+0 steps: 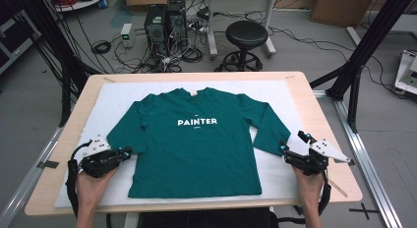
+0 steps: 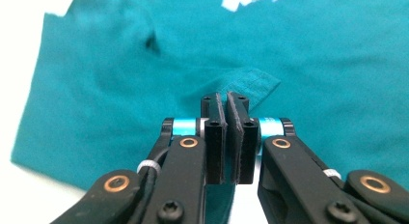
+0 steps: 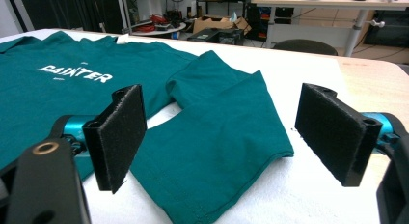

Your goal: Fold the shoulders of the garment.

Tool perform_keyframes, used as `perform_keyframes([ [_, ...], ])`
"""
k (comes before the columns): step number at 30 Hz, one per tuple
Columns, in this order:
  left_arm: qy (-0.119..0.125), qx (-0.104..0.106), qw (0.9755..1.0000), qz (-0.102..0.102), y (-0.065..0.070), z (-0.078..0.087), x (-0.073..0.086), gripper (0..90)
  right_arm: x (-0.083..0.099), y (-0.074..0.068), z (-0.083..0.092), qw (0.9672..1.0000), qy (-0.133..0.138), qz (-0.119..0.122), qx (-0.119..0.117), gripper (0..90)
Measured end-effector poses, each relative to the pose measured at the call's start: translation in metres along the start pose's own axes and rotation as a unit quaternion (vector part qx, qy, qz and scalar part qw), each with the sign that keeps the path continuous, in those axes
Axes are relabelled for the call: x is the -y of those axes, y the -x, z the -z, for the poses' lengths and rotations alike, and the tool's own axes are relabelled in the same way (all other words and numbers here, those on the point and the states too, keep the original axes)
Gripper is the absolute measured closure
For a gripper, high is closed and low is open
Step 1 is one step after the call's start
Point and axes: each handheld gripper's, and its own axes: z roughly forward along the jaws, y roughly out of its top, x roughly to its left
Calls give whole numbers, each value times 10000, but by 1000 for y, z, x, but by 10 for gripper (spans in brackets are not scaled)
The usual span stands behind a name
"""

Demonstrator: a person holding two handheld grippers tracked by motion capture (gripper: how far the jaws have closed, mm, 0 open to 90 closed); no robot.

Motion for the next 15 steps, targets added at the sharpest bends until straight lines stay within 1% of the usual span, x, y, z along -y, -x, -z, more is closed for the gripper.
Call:
perform_keyframes([
  [2,158,-7,9999,-36,5,2,-11,858,0,0,0,10000,3,3,-4,183],
  [4,269,-6,9996,-51,11,1,-22,858,0,0,0,10000,11,22,-11,183],
  [6,310,43,9995,-89,17,-4,-33,858,0,0,0,10000,12,24,-9,183],
  [7,286,39,9995,-143,21,-8,-40,858,0,0,0,10000,13,23,-8,183],
  [10,238,74,9994,-250,32,-23,-56,858,0,0,0,10000,14,24,-8,183],
  [13,204,135,9992,-317,45,-39,-67,857,0,-1,0,10000,-2,42,1,183],
  [15,180,173,9992,-325,53,-48,-71,857,0,-1,0,10000,-3,37,5,183],
])
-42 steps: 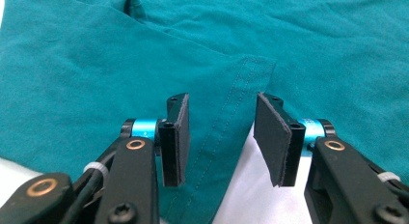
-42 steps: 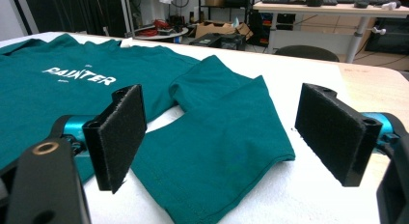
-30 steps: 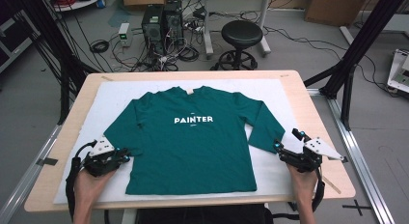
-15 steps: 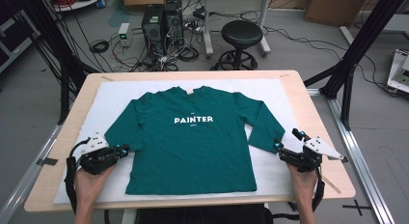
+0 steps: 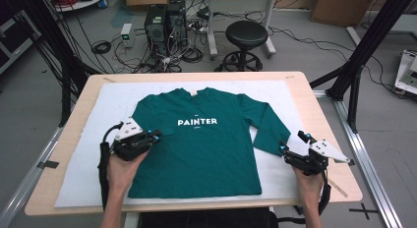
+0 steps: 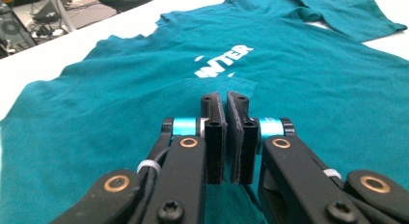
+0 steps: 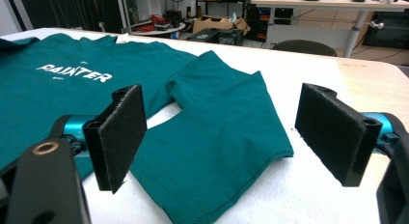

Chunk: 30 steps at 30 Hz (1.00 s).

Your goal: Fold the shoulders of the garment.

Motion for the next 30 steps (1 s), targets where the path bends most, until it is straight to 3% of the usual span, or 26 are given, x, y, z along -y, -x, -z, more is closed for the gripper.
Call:
perform_keyframes([
  [3,-61,-51,9999,132,12,-17,-5,857,0,0,0,10000,-4,2,6,183],
  [4,-37,27,9997,227,20,-26,-7,857,0,-1,0,10000,-7,25,15,183],
  [9,49,272,9990,347,35,-43,-15,857,0,-1,0,10000,-4,64,28,183],
  [15,-78,536,9982,239,58,-67,-23,857,0,-1,-1,10000,-15,63,32,183],
  [21,-350,702,9969,3,77,-88,-24,856,0,-1,-1,10000,-23,70,43,183],
  [30,-663,930,9934,-132,93,-109,-19,855,0,-2,-1,9999,-38,103,57,183],
])
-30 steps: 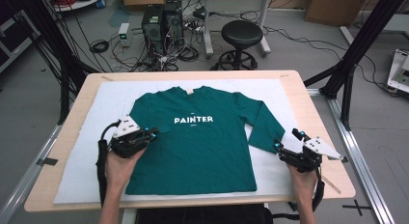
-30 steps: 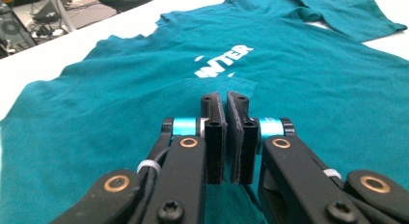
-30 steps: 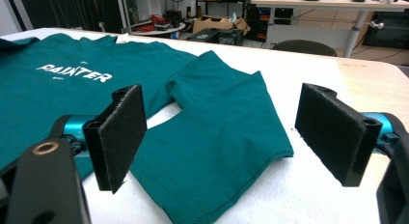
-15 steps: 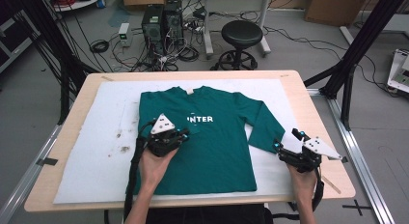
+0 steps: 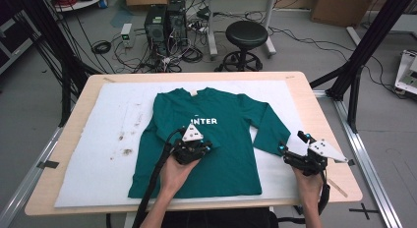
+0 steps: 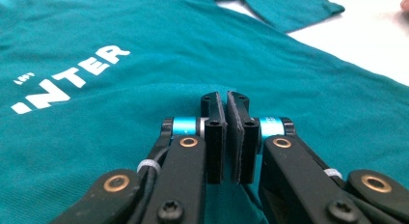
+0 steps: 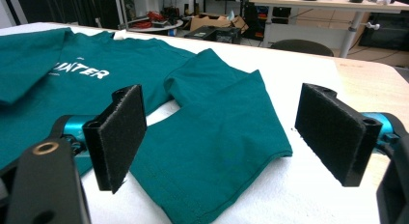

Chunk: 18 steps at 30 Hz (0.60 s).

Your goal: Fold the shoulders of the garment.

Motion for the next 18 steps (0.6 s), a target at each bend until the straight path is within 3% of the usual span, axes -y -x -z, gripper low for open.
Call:
perform_keyframes([
  [8,181,370,9991,125,5,-7,-1,854,0,0,0,10000,2,-3,4,183],
  [18,209,502,9984,179,8,-15,-3,853,0,0,0,10000,-2,15,24,183],
])
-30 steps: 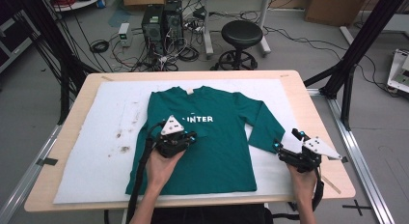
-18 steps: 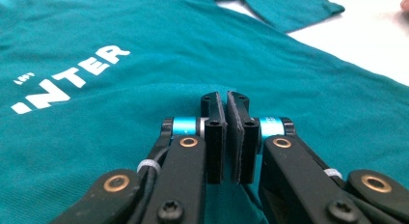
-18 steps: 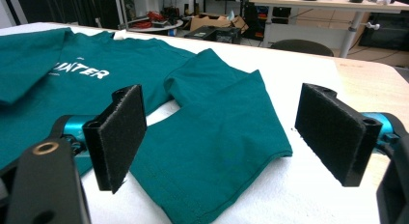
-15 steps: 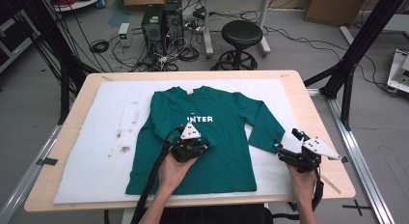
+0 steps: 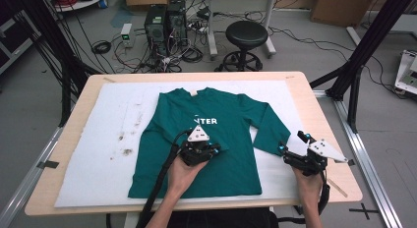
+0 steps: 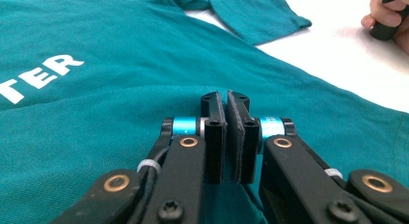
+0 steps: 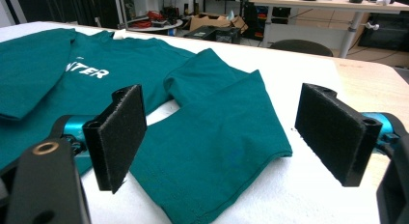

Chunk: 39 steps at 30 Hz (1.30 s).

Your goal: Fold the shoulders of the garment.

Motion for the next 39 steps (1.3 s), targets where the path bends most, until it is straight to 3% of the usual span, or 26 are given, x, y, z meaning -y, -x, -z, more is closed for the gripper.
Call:
perform_keyframes([
  [7,-16,65,9999,75,0,-8,-1,852,0,0,0,10000,-2,16,3,183],
  [12,334,158,9990,253,-2,-4,-3,852,0,-1,0,10000,-18,43,9,183],
  [20,533,184,9982,195,3,1,-5,852,-1,-2,-1,9999,-54,128,57,183],
  [24,221,184,9995,156,4,-10,-4,848,0,-2,-1,9999,-47,85,65,183],
  [26,-7,237,9995,190,2,-16,-2,773,0,-2,-1,10000,-47,66,58,183],
  [28,-99,92,9998,135,2,-15,-2,608,0,-2,-1,10000,-24,36,60,183],
  [32,102,-222,9997,-49,-4,11,-8,550,0,-1,0,10000,-24,14,45,183],
  [34,211,-511,9984,-82,-12,34,-11,541,0,-1,0,10000,-5,26,47,183],
  [37,424,-1059,9935,30,-37,78,-9,553,0,-1,0,10000,11,18,54,183],
  [39,549,-1401,9883,240,-55,99,-3,558,0,-1,0,10000,18,38,67,183],
])
